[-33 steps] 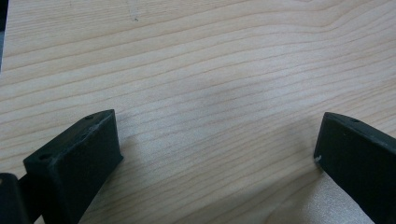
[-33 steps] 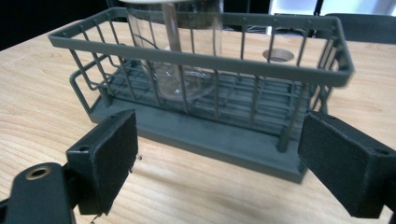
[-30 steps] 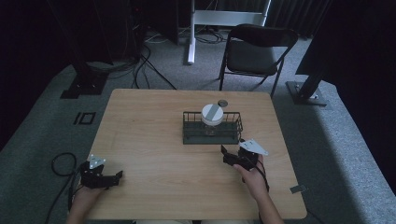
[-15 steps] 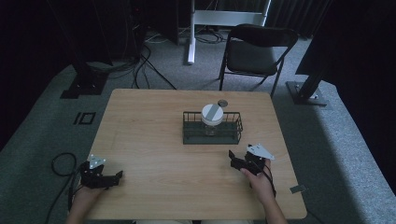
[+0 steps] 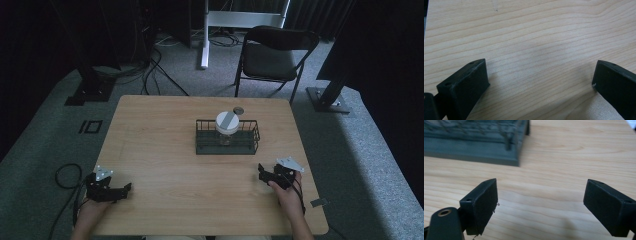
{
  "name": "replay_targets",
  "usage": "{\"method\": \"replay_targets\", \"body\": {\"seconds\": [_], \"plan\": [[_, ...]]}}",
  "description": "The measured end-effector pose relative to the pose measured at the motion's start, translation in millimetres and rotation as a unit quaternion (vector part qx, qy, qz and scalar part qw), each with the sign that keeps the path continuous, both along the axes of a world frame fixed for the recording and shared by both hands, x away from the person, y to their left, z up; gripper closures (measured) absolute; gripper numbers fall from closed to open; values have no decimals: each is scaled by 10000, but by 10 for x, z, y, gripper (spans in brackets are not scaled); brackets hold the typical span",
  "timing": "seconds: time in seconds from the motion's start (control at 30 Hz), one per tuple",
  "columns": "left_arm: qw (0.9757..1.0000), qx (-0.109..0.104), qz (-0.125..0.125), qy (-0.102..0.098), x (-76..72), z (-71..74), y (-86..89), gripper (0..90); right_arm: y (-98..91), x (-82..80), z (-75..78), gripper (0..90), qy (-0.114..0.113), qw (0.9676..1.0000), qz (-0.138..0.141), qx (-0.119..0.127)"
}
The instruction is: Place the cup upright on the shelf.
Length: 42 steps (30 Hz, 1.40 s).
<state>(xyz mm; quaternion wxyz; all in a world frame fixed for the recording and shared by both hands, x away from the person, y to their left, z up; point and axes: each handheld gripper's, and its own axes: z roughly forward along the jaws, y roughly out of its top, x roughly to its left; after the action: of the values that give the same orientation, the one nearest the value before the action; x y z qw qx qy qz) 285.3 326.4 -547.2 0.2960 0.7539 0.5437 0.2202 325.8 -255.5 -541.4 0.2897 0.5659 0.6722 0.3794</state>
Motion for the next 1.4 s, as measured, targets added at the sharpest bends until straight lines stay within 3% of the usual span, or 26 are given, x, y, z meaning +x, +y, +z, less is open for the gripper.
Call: {"method": "replay_targets", "body": {"seconds": [0.3, 0.67, 0.83, 1.03, 1.23, 1.4], "plan": [[10000, 1, -1, 2, 0, 0, 0, 6, -191, -3, -41, 120, 274, 9991, -260, -215], [10000, 0, 0, -1, 0, 0, 0, 6, -377, -14, -75, 120, 599, 9968, -467, -231], [10000, -1, 1, -3, 0, 0, 0, 6, -411, -10, -95, 122, 875, 9952, -305, -298], [10000, -1, 0, -4, 0, -1, 0, 6, -424, -12, -95, 120, 882, 9954, -229, -281], [10000, 0, 0, -2, 0, 0, 0, 6, -429, -13, -98, 117, 875, 9956, 140, -314], [10000, 1, -1, 2, 0, 0, 0, 6, -425, -13, -98, 114, 875, 9955, 190, -316]]}}
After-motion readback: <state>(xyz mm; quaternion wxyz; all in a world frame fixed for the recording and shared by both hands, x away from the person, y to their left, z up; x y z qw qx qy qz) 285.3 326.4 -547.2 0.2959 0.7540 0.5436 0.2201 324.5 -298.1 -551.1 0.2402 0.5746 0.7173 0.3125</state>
